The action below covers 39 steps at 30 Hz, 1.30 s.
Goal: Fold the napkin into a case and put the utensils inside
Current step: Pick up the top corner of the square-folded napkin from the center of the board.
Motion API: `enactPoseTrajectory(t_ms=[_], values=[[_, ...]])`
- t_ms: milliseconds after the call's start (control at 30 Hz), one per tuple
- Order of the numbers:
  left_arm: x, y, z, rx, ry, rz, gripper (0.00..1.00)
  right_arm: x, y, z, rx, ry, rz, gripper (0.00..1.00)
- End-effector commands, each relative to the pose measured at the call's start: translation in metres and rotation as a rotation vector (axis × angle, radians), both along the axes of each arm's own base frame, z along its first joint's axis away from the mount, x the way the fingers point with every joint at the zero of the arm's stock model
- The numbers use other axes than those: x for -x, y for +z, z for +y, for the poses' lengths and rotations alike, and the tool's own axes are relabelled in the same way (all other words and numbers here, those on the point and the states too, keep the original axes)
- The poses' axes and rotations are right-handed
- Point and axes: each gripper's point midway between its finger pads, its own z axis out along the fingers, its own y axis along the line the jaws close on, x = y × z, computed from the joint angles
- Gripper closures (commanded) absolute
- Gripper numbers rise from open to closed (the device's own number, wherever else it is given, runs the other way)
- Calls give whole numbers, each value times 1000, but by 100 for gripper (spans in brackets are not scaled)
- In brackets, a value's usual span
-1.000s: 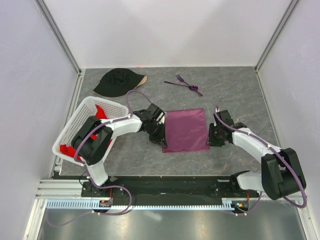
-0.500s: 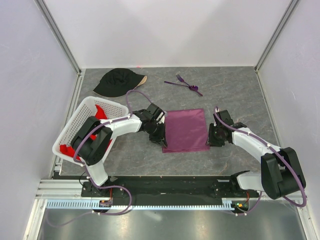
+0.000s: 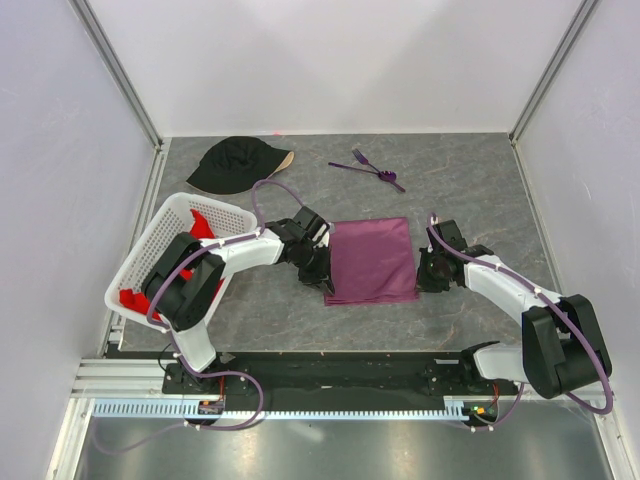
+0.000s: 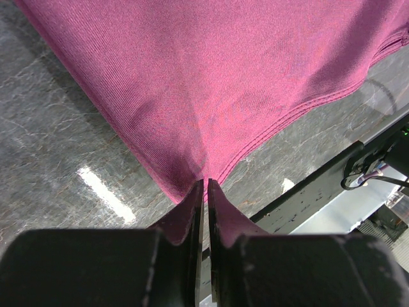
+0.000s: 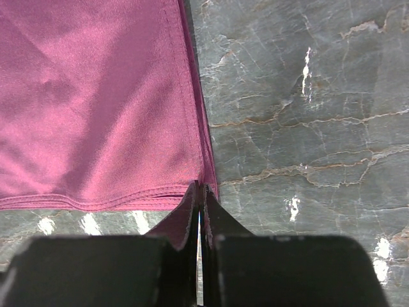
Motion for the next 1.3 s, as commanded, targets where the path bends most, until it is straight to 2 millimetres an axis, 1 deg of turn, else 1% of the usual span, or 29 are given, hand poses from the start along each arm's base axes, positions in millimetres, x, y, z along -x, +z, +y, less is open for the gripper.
enactPoseTrajectory(t_ms=[0, 100, 200, 233, 400, 633, 800, 933, 967, 1033, 1067, 1200, 1267], values=[[-6, 16, -7, 42, 7, -45, 89, -9, 9, 0, -1, -10, -36, 100], [-6, 16, -7, 40, 7, -43, 89, -8, 6, -3, 10, -22, -29, 100], [-5, 16, -6, 41, 6, -42, 89, -5, 2, -4, 11, -31, -15, 83], [-5, 16, -6, 41, 7, -44, 89, -5, 1, -3, 11, -30, -15, 82], [-5, 18, -5, 42, 9, -47, 89, -7, -1, -3, 8, -33, -19, 80], [-3, 17, -3, 33, 9, -47, 89, -2, -12, 0, -4, -28, 6, 79], [-2, 16, -2, 30, 7, -47, 89, -5, -12, 0, -1, -25, 2, 78], [-3, 15, -2, 28, 8, -47, 89, -5, -13, 0, -1, -21, 8, 78], [-2, 15, -1, 25, 8, -46, 89, -5, -13, 1, -4, -20, 6, 81], [-3, 15, 0, 22, 11, -55, 89, -8, -7, 2, -10, -21, -7, 85], [-4, 14, 1, 18, 16, -56, 89, -9, -4, 2, -12, -18, -16, 90], [-5, 13, 2, 9, 18, -59, 89, -18, 17, 3, -17, -17, -77, 94], [-6, 11, 2, 7, 17, -58, 89, -18, 21, 4, -21, -9, -80, 98]])
